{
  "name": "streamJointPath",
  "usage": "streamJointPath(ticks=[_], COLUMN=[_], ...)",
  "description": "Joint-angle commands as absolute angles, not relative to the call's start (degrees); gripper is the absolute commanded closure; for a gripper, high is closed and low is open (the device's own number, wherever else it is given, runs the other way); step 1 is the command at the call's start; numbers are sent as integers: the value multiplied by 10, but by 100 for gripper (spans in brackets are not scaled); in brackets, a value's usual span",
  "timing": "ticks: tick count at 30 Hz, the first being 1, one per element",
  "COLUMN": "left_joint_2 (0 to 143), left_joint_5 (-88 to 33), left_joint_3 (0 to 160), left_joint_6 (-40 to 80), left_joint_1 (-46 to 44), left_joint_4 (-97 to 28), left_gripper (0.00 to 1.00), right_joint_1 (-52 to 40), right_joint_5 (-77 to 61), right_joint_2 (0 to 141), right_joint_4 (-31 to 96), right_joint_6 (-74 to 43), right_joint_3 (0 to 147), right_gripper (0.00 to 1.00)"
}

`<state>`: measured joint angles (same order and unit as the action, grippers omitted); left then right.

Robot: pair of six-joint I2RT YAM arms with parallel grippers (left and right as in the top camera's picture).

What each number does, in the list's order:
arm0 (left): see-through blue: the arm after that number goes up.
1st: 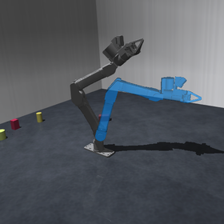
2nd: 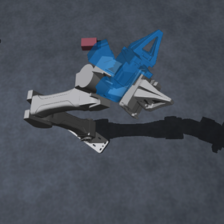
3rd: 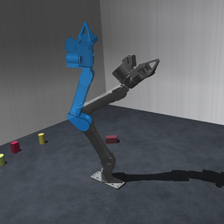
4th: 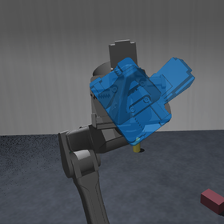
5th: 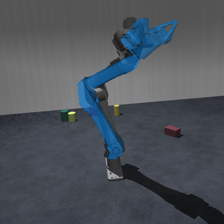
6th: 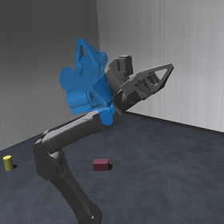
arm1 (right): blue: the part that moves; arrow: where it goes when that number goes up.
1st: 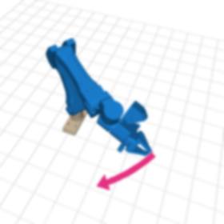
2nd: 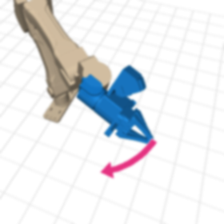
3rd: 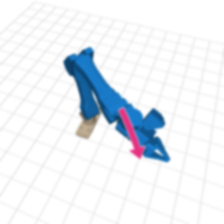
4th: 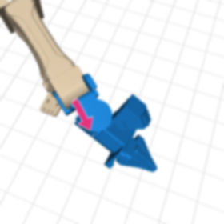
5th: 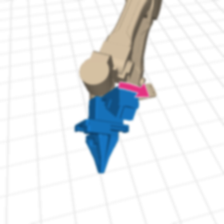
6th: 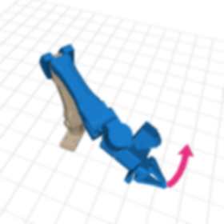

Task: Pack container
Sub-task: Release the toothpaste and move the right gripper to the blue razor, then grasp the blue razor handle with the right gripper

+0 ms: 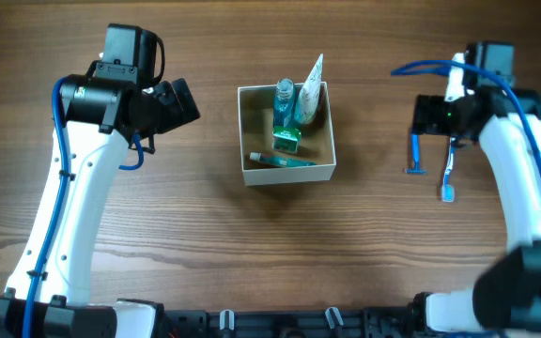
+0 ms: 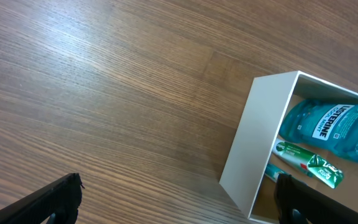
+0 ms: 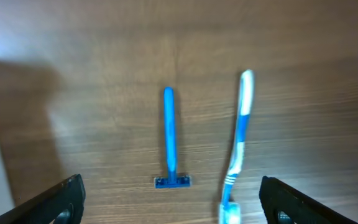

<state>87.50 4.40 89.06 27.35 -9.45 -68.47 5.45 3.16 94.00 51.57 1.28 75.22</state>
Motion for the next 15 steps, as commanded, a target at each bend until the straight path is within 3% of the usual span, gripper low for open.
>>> streamJointPath(ticks=[1,15], left_joint_2=[870,870], left_joint_5=[35,35], left_joint_3=[895,895], left_joint_6=[274,274], left_joint_1=[-92,-92], left_joint_4=[-682,-682], left_gripper=[0,0], right_joint_1=[55,55], right_joint_5=[10,-1], right_joint_2=[1025,1173], right_joint_4=[509,457], right_joint_6=[66,95], right_joint_3=[753,753], right_gripper=[13,12])
